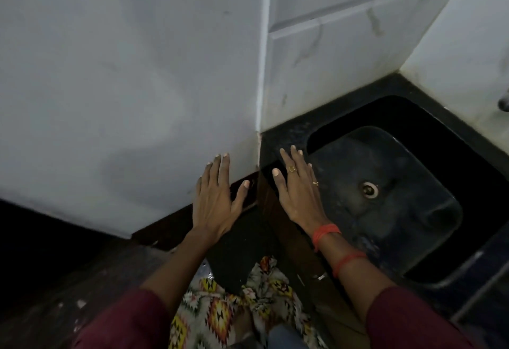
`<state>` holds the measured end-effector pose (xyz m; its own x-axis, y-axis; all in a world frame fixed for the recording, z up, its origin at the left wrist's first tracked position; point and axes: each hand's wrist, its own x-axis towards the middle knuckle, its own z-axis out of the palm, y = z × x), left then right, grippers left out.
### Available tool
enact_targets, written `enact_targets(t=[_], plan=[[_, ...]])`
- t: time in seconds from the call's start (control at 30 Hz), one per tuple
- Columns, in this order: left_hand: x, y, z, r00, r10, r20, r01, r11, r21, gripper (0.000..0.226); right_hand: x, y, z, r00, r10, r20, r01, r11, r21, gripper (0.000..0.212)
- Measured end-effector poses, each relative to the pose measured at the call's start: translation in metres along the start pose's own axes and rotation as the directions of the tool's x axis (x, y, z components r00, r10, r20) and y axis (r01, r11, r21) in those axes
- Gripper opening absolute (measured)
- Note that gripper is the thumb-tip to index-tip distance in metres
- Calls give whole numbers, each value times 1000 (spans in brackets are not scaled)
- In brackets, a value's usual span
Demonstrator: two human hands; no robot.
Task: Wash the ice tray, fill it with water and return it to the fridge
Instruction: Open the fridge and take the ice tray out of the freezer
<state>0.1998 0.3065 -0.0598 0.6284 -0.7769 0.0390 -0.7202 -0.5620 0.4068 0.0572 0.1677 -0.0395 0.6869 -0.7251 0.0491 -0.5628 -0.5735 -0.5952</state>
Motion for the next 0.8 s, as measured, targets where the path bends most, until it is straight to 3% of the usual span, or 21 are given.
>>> enact_targets(t=[0.17,0.37,0.8], plan=[[-42,-19,-5,989,-136,-57,138,990,26,80,-10,-18,19,989,-104,107,103,995,13,74],[-98,-27,-11,944,-302,-135,309,950,35,79,-30,-34,39,947,-235,218,231,972,40,66],[-233,-68,-31,738,-624,-257,646,764,-2,80,-93,-111,98,755,-471,456,430,881,199,56]])
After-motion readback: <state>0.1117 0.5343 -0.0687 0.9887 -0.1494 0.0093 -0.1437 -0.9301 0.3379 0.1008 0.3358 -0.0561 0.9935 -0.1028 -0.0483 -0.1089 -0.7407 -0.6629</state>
